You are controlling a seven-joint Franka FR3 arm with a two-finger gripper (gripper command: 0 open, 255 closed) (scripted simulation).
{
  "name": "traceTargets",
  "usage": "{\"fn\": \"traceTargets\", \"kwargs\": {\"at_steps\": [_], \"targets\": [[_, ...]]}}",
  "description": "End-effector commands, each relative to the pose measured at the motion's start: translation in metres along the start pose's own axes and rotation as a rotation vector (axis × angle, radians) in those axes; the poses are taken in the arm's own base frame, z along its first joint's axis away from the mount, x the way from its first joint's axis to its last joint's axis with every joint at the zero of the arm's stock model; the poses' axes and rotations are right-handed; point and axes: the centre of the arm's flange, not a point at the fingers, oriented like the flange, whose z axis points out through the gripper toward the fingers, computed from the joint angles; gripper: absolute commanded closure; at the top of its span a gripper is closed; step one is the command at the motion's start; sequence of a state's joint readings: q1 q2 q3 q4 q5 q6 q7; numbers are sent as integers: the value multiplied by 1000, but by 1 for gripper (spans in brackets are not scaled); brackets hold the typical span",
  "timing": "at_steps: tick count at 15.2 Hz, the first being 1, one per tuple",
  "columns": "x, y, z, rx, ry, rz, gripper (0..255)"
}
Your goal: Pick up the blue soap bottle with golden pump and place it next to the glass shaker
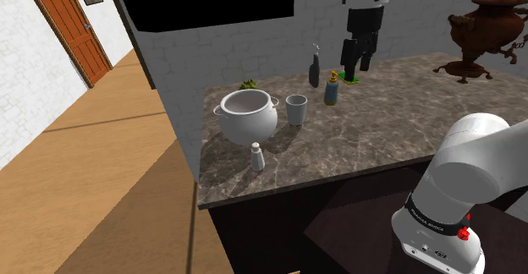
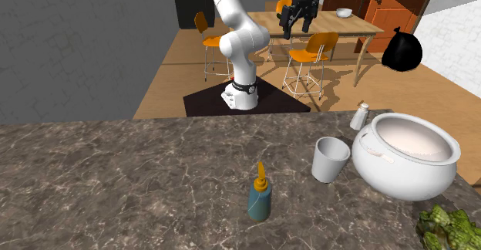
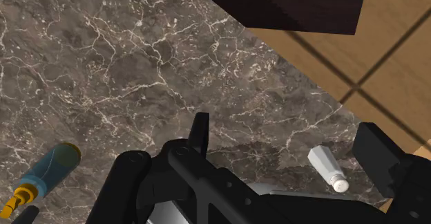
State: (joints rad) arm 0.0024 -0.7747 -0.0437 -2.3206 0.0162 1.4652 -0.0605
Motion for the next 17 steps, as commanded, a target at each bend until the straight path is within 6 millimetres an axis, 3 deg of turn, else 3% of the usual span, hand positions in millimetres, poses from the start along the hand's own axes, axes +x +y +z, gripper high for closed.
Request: {"fn": "traceTargets", "kwargs": {"at_steps": [1,17], "targets": [[0,0,0,0,0,0,0],[109,156,76,-79,-63,-215,0]]}}
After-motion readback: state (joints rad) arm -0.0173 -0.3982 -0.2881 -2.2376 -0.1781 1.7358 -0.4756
